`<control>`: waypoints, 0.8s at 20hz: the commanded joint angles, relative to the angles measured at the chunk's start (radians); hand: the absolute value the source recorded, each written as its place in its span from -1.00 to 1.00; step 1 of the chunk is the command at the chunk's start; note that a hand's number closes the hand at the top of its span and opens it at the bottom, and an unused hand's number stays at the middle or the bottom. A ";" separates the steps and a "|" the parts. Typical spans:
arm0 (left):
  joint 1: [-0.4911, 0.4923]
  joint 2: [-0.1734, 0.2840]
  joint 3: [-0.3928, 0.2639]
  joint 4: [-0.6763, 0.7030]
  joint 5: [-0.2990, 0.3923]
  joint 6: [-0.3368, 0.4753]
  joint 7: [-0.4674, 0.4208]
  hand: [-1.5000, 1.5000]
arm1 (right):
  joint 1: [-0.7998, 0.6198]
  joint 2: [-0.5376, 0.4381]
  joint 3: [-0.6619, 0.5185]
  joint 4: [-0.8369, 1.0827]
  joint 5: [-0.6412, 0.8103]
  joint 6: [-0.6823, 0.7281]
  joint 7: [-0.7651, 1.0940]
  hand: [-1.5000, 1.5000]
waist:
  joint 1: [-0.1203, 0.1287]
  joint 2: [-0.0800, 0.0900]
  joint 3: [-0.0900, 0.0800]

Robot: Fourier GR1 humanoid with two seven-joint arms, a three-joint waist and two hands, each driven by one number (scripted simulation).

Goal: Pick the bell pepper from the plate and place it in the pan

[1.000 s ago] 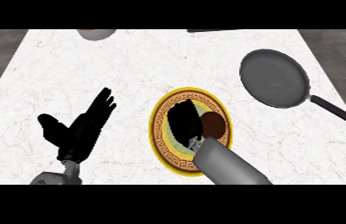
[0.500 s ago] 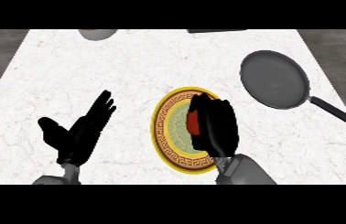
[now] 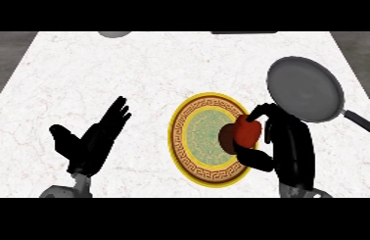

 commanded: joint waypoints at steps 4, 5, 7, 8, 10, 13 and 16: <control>-0.022 -0.016 0.009 -0.031 -0.007 -0.005 0.050 0.00 | -0.025 -0.085 -0.207 0.250 -0.101 -0.102 -0.237 1.00 | 0.022 0.004 0.000; -0.017 -0.005 0.019 -0.022 -0.009 -0.016 0.044 0.00 | -0.049 -0.114 -0.253 0.259 -0.138 -0.080 -0.258 1.00 | 0.021 0.004 0.000; -0.015 -0.011 0.034 0.022 -0.004 -0.047 0.000 0.00 | -0.101 -0.095 -0.262 0.387 -0.099 -0.119 -0.304 1.00 | 0.023 0.005 -0.001; -0.049 -0.041 -0.012 -0.039 -0.026 0.009 0.082 0.00 | -0.186 -0.124 -0.314 0.464 -0.136 -0.115 -0.338 1.00 | 0.030 0.006 0.000; -0.020 -0.032 0.016 0.034 -0.030 -0.033 -0.015 0.00 | -0.230 -0.109 -0.359 0.597 -0.144 -0.196 -0.410 1.00 | 0.032 0.009 0.000; -0.040 -0.017 0.029 0.002 -0.021 -0.035 0.041 0.00 | -0.291 -0.123 -0.424 0.689 -0.120 -0.280 -0.434 1.00 | 0.032 0.008 0.000; -0.026 -0.053 -0.018 0.008 -0.069 -0.010 0.014 0.00 | -0.370 -0.121 -0.504 0.894 -0.166 -0.405 -0.548 1.00 | 0.045 0.012 0.001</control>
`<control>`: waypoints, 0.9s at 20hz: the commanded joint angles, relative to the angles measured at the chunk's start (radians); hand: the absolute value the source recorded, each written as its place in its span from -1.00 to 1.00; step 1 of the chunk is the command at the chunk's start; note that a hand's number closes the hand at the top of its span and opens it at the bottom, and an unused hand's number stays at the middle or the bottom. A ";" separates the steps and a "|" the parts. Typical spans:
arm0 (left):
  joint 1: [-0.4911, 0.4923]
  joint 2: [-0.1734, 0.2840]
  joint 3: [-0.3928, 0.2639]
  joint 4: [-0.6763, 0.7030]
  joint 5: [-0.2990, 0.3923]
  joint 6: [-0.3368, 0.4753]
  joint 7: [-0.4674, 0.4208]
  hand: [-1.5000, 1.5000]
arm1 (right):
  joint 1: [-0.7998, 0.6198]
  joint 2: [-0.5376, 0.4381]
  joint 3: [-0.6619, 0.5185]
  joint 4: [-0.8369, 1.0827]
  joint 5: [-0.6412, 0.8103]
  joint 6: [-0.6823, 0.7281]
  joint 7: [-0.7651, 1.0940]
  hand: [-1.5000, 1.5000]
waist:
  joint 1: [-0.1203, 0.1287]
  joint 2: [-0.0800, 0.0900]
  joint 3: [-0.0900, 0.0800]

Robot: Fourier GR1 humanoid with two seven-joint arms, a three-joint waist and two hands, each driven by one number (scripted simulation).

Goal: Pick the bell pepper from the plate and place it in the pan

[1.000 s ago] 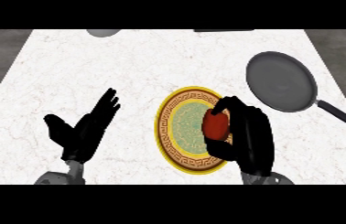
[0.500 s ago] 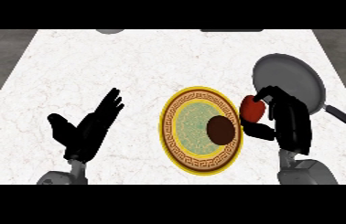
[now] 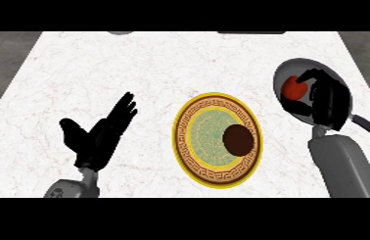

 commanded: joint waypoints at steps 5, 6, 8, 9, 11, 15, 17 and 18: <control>-0.057 0.014 0.046 0.050 0.009 -0.033 0.002 0.00 | -0.175 -0.054 -0.222 0.442 -0.196 -0.167 -0.350 1.00 | 0.011 0.009 0.002; -0.021 0.017 0.030 -0.028 0.028 -0.043 0.034 0.00 | -0.217 -0.078 -0.253 0.497 -0.220 -0.156 -0.376 1.00 | 0.018 0.006 0.002; 0.019 0.000 0.003 -0.006 -0.002 -0.040 0.000 0.00 | -0.293 -0.090 -0.275 0.609 -0.218 -0.173 -0.426 1.00 | 0.024 0.007 0.002; 0.007 -0.022 -0.017 -0.049 -0.017 -0.001 0.034 0.00 | -0.273 -0.126 -0.312 0.630 -0.261 -0.143 -0.472 1.00 | 0.027 0.009 0.003; -0.015 -0.013 -0.001 -0.017 -0.002 -0.031 0.033 0.00 | -0.357 -0.114 -0.315 0.724 -0.247 -0.165 -0.505 1.00 | 0.033 0.012 0.003; -0.058 -0.026 0.007 0.009 -0.011 -0.020 0.018 0.00 | -0.376 -0.193 -0.321 0.861 -0.206 -0.123 -0.374 1.00 | 0.050 0.024 0.002; -0.027 -0.015 -0.010 -0.005 -0.011 -0.049 0.006 0.00 | -0.380 -0.238 -0.278 0.928 -0.157 -0.051 -0.342 -1.00 | 0.068 0.028 0.002; -0.045 -0.041 -0.020 -0.038 -0.018 -0.004 0.053 0.00 | -0.377 -0.228 -0.281 0.945 -0.162 -0.045 -0.361 -1.00 | 0.059 0.022 0.004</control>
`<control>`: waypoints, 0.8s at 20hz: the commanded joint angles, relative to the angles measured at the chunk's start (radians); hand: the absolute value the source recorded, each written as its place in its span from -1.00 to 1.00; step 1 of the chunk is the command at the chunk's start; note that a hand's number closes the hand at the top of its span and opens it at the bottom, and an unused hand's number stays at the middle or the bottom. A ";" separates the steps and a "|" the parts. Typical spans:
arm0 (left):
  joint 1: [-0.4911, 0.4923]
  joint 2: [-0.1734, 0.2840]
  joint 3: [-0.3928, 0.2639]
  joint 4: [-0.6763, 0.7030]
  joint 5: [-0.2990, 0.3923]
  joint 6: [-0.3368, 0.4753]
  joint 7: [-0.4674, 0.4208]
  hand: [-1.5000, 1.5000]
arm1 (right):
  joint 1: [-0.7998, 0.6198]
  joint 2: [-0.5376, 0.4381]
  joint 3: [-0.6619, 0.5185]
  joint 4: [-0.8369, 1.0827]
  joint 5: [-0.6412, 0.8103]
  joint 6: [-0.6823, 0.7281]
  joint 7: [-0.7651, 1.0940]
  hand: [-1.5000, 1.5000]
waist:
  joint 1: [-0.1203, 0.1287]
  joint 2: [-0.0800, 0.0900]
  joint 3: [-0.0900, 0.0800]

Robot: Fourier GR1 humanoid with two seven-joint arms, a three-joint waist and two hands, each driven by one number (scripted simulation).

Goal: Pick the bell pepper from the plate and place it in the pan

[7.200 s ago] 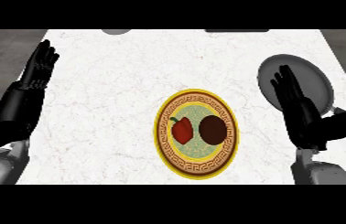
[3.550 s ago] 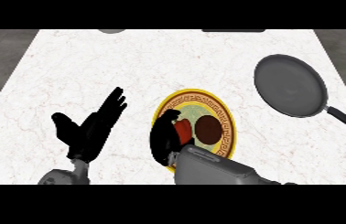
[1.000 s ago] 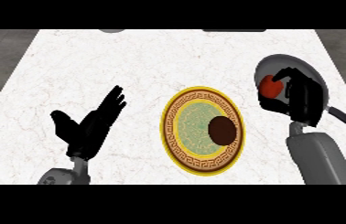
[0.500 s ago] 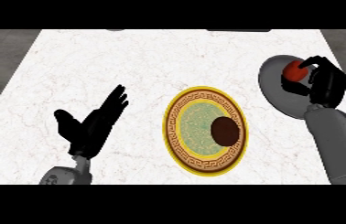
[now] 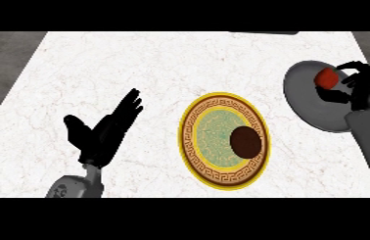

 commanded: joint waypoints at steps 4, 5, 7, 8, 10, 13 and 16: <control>0.000 0.007 0.004 -0.015 0.005 -0.019 -0.002 0.00 | -0.033 -0.012 -0.025 0.154 -0.010 0.089 -0.016 -1.00 | 0.014 0.006 0.004; 0.018 0.009 -0.012 -0.035 -0.006 -0.016 0.005 0.00 | -0.073 0.007 -0.028 0.152 -0.014 0.095 0.005 -1.00 | 0.033 0.008 0.005; -0.010 -0.003 0.012 -0.009 0.003 -0.001 0.004 0.00 | -0.027 -0.027 -0.103 0.105 -0.102 0.173 -0.143 -1.00 | 0.002 0.008 0.007; -0.036 0.011 0.029 0.010 0.008 -0.008 0.014 0.00 | -0.024 -0.012 -0.136 0.076 -0.142 0.180 -0.201 -1.00 | -0.012 0.007 0.007; 0.013 0.022 0.022 -0.024 0.017 -0.023 0.013 0.00 | -0.032 0.014 -0.197 0.052 -0.212 0.204 -0.259 -1.00 | -0.004 -0.001 0.007; 0.010 0.018 0.028 -0.017 0.007 -0.008 0.012 0.00 | -0.028 -0.053 -0.280 0.053 -0.307 0.353 -0.315 -1.00 | -0.019 -0.003 0.006; 0.026 -0.007 0.011 -0.004 -0.010 0.002 -0.017 0.00 | -0.020 -0.054 -0.323 0.105 -0.350 0.415 -0.314 -1.00 | -0.010 0.000 0.004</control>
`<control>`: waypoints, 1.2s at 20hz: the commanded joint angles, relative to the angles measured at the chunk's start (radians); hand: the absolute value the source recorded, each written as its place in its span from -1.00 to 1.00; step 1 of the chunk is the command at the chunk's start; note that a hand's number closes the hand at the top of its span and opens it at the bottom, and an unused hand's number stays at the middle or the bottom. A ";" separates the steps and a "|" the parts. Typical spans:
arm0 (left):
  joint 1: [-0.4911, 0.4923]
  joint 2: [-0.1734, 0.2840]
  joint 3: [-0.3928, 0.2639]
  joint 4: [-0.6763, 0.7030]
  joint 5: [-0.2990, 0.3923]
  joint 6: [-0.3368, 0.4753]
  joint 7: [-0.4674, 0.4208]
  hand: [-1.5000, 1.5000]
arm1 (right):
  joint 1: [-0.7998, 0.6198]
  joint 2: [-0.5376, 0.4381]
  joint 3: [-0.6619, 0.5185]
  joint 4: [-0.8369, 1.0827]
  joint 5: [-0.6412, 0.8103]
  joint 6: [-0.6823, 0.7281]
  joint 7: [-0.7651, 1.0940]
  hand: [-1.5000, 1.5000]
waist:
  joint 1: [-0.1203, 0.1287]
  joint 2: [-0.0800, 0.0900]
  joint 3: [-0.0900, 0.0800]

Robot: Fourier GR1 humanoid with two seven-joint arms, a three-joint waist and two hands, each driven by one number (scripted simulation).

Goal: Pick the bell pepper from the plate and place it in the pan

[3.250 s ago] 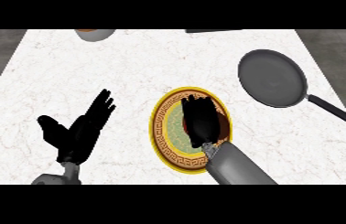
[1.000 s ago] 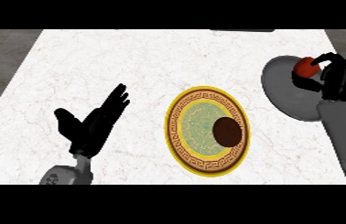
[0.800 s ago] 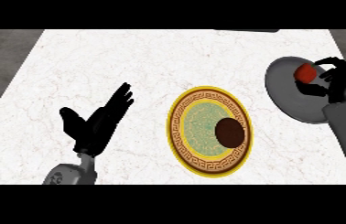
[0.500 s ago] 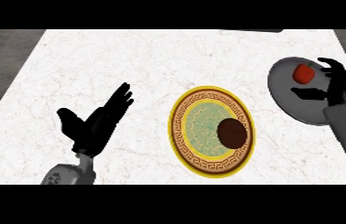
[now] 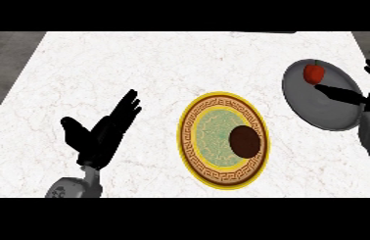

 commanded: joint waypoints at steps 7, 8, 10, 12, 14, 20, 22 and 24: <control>-0.013 0.000 0.022 0.014 0.009 -0.011 -0.003 0.00 | 0.098 -0.164 -0.083 0.084 -0.106 0.467 -0.092 -1.00 | -0.019 -0.004 -0.002; 0.037 0.013 0.022 -0.047 0.012 -0.004 0.006 0.00 | 0.136 -0.152 -0.086 0.087 -0.111 0.498 -0.140 -1.00 | -0.011 -0.009 -0.001; -0.007 0.010 0.023 -0.036 0.009 -0.001 0.034 0.00 | 0.185 -0.157 -0.073 0.087 -0.100 0.543 -0.202 -1.00 | -0.021 -0.010 -0.002; -0.006 0.012 0.040 0.018 0.003 -0.010 -0.003 0.00 | 0.199 -0.208 -0.081 0.091 -0.114 0.653 -0.208 -1.00 | -0.031 -0.011 -0.003; -0.031 0.004 0.051 0.031 0.017 -0.007 0.017 0.00 | 0.253 -0.215 -0.068 0.095 -0.102 0.700 -0.262 -1.00 | -0.034 -0.009 -0.002; 0.002 -0.010 0.015 -0.035 -0.001 0.000 0.051 0.00 | 0.260 -0.233 -0.063 0.099 -0.101 0.725 -0.288 -1.00 | -0.023 -0.014 -0.003; 0.029 0.013 0.047 0.016 0.003 -0.040 -0.025 0.00 | 0.271 -0.243 -0.057 0.100 -0.099 0.750 -0.291 -1.00 | -0.024 -0.014 -0.003; 0.035 0.020 0.042 -0.027 0.004 -0.030 0.019 0.00 | 0.292 -0.246 -0.052 0.093 -0.092 0.728 -0.317 -1.00 | -0.020 -0.014 -0.002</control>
